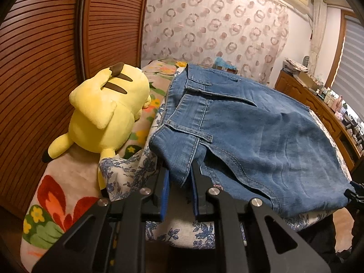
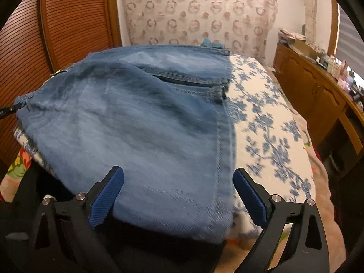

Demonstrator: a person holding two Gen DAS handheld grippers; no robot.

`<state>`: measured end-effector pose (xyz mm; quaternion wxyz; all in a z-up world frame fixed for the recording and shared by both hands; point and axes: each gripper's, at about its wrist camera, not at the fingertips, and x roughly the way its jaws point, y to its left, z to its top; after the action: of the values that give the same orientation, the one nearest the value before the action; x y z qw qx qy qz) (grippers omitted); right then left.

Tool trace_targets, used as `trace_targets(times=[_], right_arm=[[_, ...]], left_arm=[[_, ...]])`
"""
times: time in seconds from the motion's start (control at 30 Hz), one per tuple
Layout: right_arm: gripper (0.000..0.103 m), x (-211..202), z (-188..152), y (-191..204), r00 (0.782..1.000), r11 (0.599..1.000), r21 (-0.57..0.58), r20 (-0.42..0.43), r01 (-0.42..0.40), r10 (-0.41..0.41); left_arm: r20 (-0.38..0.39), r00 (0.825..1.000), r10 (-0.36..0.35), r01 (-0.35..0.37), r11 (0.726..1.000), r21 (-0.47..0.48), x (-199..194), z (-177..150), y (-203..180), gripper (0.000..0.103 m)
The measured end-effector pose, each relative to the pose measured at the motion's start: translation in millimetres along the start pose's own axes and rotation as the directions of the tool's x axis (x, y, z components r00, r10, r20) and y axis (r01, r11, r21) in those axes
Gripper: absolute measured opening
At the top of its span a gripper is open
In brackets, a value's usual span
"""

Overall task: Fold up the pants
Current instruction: 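Close the right gripper on the jeans leg hem while the left gripper holds the leg edge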

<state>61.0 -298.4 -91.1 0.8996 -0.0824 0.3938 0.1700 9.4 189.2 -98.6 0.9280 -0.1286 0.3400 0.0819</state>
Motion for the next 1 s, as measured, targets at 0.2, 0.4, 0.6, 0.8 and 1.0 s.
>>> trace_targets(times=[0.2,0.4,0.6,0.8,1.0], right_arm=[[0.095,-3,-9,-6,1.000,1.000,0.014,-0.023,-0.009,0.009],[0.077,-1,-14,-9,0.999,1.000,0.028,-0.049,-0.015,0.016],[0.022,-5,-11,-12,0.997,0.998,0.029,-0.062,-0.049,0.051],[0.009,-5,-10,-14,0.991,0.991,0.059,-0.055,-0.119,0.122],[0.008,-19,13,-15,0.992,0.991,0.053,0.027,-0.121,0.120]], left_arm=[[0.001,1.000,0.002,-0.002,1.000,0.003,0,0,0,0.014],[0.029,1.000,0.010,-0.011,1.000,0.006,-5,4,-1,0.013],[0.080,0.997,-0.007,0.006,1.000,0.024,-14,21,-6,0.011],[0.122,0.992,-0.040,0.036,0.999,0.040,-16,43,-12,0.011],[0.160,0.985,-0.060,0.047,0.995,0.086,-9,72,-22,0.011]])
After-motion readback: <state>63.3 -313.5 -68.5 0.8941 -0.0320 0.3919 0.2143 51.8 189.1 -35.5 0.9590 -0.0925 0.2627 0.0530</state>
